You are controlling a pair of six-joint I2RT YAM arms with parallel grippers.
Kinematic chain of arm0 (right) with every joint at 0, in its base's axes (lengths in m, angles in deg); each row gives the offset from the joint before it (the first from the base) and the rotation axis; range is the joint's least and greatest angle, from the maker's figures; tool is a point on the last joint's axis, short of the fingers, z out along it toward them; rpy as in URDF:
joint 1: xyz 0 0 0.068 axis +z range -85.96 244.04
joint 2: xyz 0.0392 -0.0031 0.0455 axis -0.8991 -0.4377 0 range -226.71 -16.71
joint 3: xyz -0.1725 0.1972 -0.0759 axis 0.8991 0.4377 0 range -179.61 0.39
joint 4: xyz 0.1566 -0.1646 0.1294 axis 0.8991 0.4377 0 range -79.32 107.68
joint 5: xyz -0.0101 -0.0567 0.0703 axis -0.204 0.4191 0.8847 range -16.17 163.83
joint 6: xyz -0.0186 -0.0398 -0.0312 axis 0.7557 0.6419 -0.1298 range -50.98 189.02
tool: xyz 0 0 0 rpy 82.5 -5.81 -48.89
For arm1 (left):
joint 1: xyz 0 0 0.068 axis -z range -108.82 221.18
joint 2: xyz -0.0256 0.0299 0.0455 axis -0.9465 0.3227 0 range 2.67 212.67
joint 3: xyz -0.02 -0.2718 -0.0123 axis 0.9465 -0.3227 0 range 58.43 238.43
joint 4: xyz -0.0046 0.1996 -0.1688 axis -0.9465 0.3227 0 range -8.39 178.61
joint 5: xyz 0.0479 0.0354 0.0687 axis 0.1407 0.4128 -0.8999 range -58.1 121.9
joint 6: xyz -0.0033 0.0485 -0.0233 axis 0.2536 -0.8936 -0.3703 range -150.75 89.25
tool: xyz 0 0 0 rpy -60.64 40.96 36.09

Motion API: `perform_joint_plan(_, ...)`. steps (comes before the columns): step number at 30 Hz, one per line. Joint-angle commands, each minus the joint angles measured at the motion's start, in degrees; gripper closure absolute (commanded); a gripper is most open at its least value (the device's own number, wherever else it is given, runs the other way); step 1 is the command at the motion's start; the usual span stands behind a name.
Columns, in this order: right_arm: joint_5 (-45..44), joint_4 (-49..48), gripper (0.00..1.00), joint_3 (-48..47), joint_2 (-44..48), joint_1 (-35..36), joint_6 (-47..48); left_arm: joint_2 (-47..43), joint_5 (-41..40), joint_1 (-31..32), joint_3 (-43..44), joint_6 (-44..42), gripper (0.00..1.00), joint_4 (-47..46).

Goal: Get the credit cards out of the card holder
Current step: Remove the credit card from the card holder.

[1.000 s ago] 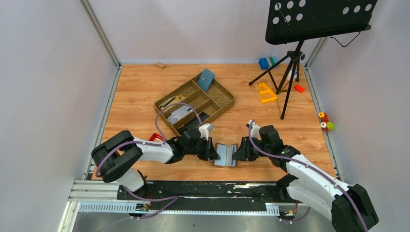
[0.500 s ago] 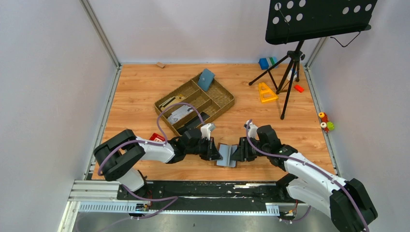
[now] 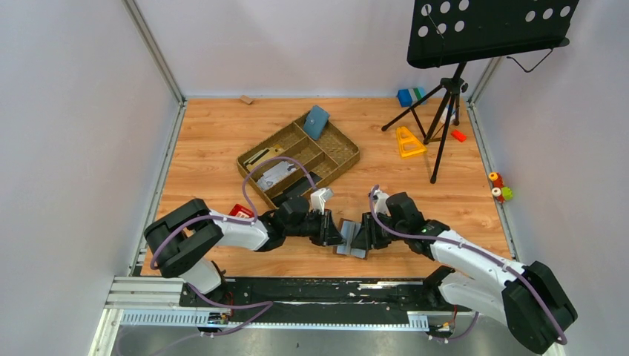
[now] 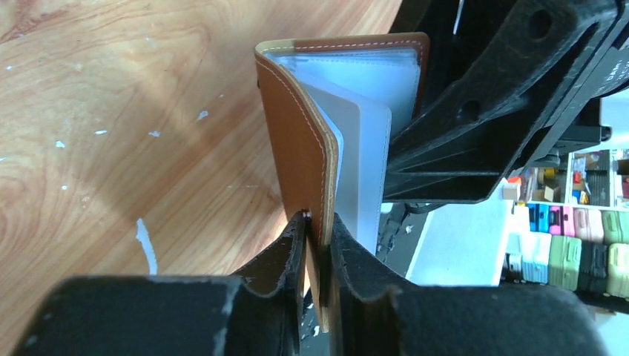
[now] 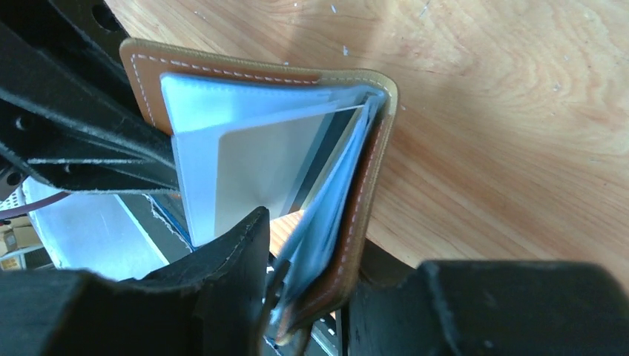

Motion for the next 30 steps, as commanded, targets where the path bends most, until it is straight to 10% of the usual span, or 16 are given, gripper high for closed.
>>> perform_joint_plan(1, -3.72, -1.2, 0.66, -3.71, -1.43, 2.41, -0.96, -1.06, 1.5, 0.91, 0.43, 0.32, 0.78, -5.45)
perform_joint_plan(15, -7.87, 2.5, 0.88, -5.74, -1.49, 4.04, -0.67, -5.91, -1.34, 1.05, -0.19, -2.42, 0.24, 0.97)
perform_joint_plan(27, -11.36, 4.84, 0.88, -7.33, -1.69, 6.51, -1.93, -3.88, -2.97, 1.49, 1.24, -2.44, 0.15, 3.37)
perform_joint_plan(30, -10.2, 4.28, 0.88, -6.84, -0.93, 6.42, -1.89, -4.28, -3.24, 1.49, 1.07, -2.54, 0.27, 4.07)
